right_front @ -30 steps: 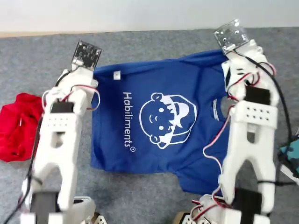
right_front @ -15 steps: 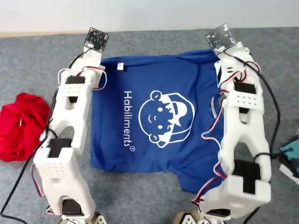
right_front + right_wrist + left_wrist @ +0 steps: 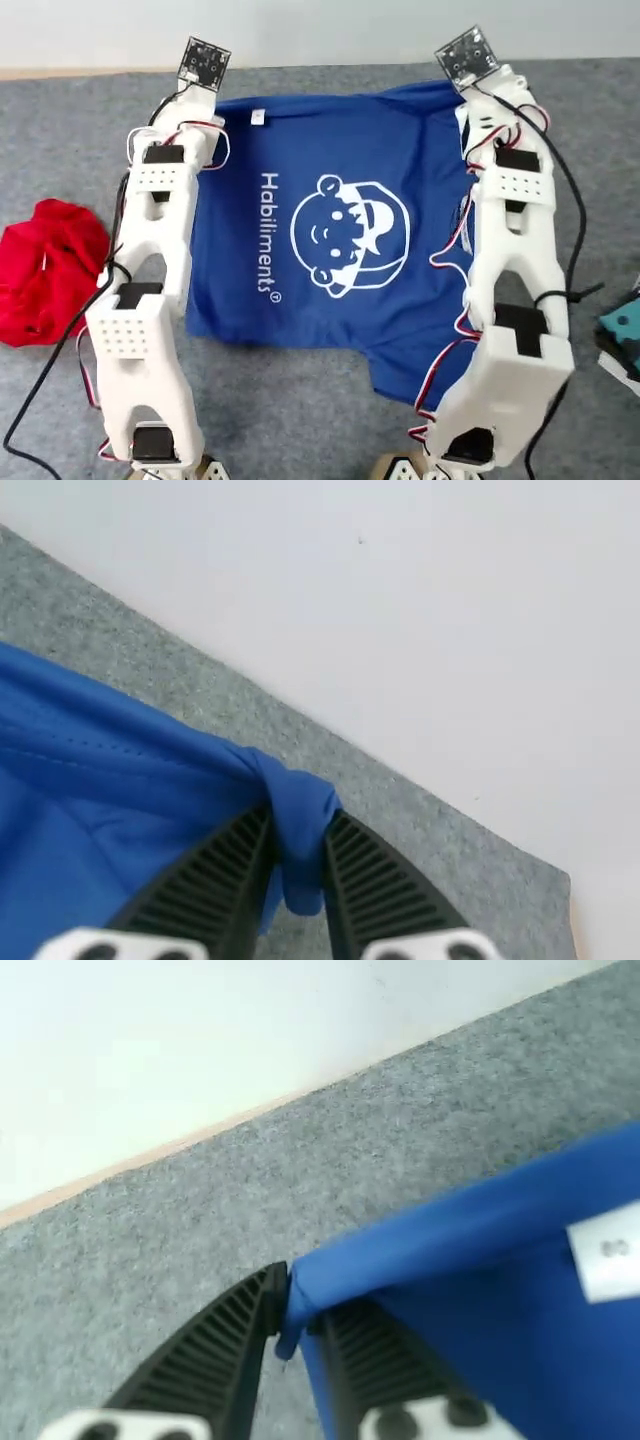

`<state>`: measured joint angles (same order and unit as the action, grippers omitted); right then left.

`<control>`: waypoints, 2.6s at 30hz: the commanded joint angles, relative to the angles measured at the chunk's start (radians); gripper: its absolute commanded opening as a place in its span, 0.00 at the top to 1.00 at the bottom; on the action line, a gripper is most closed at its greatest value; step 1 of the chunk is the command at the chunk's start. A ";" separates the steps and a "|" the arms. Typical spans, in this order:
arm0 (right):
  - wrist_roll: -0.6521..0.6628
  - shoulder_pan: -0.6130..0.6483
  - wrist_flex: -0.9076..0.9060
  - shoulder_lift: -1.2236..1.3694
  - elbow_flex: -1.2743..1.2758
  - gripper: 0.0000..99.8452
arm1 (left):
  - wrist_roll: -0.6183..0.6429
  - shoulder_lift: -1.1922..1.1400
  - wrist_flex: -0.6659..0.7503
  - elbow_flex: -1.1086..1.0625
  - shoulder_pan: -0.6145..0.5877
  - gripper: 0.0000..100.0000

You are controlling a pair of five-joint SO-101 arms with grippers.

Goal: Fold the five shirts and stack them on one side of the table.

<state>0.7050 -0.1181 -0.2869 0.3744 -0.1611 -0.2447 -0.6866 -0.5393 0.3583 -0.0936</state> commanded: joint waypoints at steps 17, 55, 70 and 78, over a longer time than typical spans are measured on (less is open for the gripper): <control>0.006 0.010 -0.199 0.087 -0.299 0.99 | 0.006 -0.008 -0.207 0.160 -0.021 1.00; 0.009 0.005 -1.506 -0.280 -0.293 0.99 | -0.334 -0.005 -1.217 0.242 0.058 1.00; -0.066 0.008 -1.498 -0.519 0.068 0.99 | -0.272 0.393 -1.212 -0.085 0.052 1.00; -0.087 0.005 -1.492 -0.575 0.235 0.99 | -0.258 0.394 -1.166 -0.236 0.054 1.00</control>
<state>0.6283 -0.1105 -1.7538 -0.1427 0.0583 -0.5102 -0.3537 -1.7238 0.1496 -0.0414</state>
